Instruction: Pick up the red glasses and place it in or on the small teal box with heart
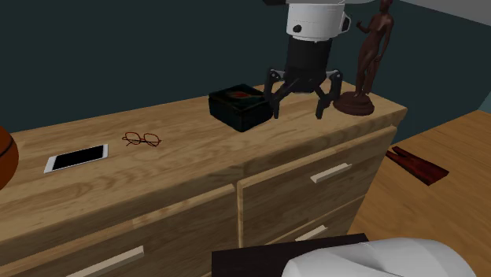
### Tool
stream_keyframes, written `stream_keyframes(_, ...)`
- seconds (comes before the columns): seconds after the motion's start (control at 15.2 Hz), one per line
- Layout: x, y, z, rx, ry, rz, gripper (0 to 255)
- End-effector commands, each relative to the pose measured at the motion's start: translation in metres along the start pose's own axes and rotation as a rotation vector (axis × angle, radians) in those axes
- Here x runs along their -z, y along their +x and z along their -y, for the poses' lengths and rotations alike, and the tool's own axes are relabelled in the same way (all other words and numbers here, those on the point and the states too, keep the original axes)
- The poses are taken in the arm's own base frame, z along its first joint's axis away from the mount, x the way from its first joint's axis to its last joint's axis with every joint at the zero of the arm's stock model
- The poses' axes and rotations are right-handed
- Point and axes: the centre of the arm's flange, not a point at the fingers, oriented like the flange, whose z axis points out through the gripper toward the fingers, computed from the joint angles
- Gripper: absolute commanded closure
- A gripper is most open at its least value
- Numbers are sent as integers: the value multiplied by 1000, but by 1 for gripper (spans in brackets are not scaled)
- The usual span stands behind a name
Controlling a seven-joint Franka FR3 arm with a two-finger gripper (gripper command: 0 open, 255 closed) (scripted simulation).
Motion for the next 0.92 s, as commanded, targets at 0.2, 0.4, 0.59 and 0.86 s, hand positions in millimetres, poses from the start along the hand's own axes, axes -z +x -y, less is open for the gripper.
stream_keyframes(0.2, -11, 32, 19, 110, 5, 1, 0)
stream_keyframes(0.4, -23, 63, 42, 219, 9, 2, 0)
stream_keyframes(0.59, -34, 90, 68, 329, 14, 2, 0)
stream_keyframes(0.86, -48, 122, 107, 475, 20, 3, 0)
